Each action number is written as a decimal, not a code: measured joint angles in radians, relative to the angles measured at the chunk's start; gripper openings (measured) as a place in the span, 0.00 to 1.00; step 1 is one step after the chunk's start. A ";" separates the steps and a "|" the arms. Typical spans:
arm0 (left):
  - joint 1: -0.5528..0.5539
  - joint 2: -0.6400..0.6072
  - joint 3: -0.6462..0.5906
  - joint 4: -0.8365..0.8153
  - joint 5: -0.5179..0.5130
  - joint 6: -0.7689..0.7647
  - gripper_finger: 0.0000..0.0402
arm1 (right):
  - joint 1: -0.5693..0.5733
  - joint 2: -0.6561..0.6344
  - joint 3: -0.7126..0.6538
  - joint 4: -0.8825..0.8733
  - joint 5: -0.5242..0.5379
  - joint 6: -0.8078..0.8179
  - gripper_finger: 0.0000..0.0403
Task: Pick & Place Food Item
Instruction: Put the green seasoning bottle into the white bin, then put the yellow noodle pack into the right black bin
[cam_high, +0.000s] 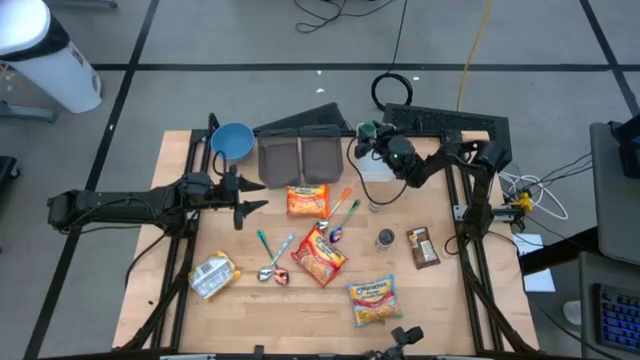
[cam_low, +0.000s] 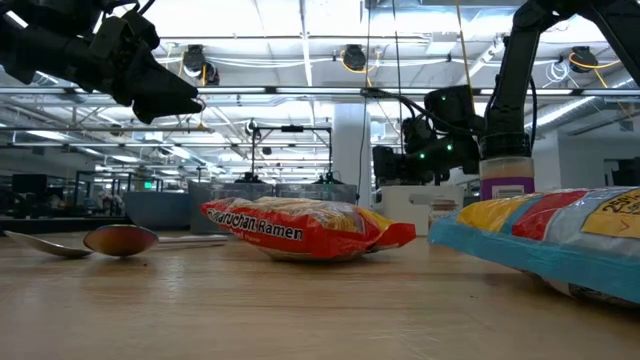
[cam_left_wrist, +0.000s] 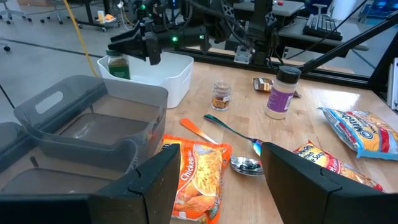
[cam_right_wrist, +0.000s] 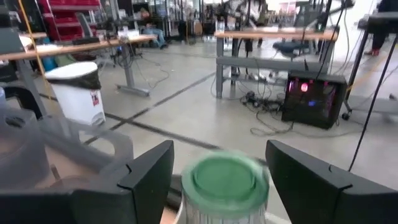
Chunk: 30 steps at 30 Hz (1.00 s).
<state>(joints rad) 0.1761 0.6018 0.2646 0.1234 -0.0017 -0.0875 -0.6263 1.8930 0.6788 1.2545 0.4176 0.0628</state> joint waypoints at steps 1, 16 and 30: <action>0.000 0.000 0.000 0.000 0.000 0.000 0.57 | 0.001 -0.008 0.000 -0.001 0.000 -0.012 0.62; 0.000 0.000 0.000 0.000 0.000 0.006 0.57 | 0.046 -0.184 0.000 -0.038 -0.211 -0.049 0.62; 0.000 0.000 0.000 0.129 0.000 0.018 0.57 | 0.140 -0.342 0.000 -0.032 -0.415 0.057 0.62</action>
<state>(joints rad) 0.1760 0.6018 0.2646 0.2527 -0.0017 -0.0691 -0.4862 1.5508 0.6788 1.2228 0.0031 0.1194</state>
